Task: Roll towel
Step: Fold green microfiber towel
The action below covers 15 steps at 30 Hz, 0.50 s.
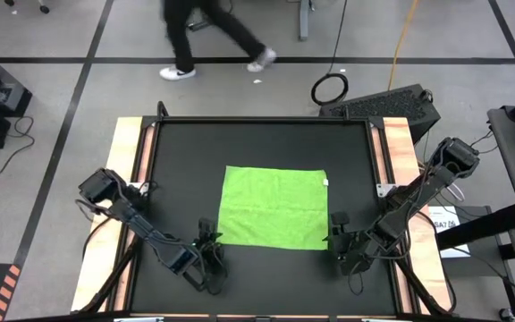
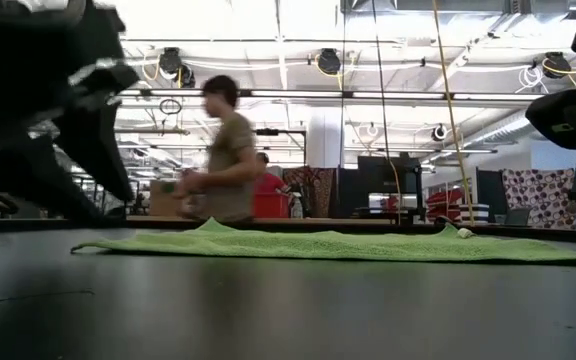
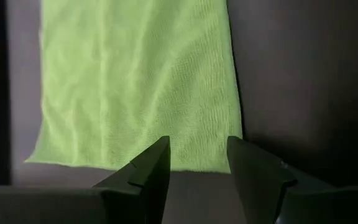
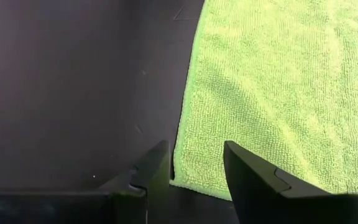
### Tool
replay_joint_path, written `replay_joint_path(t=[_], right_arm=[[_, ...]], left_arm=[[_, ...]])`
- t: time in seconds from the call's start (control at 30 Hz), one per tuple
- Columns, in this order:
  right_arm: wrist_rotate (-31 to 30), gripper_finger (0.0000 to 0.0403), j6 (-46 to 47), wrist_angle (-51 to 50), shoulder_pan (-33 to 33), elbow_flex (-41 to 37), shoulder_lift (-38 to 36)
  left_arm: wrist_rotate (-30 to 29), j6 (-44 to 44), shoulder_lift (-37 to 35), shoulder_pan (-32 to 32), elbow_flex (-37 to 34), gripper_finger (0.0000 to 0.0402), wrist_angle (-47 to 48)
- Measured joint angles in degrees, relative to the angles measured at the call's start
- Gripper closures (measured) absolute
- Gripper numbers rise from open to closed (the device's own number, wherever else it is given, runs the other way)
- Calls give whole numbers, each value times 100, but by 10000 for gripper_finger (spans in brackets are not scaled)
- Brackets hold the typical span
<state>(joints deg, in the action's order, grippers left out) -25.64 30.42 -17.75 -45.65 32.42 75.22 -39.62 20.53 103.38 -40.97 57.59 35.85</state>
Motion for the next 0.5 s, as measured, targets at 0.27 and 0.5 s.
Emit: replay_joint_path(t=[0.27, 0.5], right_arm=[[8, 261, 45, 224, 0, 0, 277], [44, 261, 269, 373, -131, 0, 683]], left_arm=[[302, 11, -112, -234, -174, 235, -260], [259, -14, -110, -218, -636, 235, -888]])
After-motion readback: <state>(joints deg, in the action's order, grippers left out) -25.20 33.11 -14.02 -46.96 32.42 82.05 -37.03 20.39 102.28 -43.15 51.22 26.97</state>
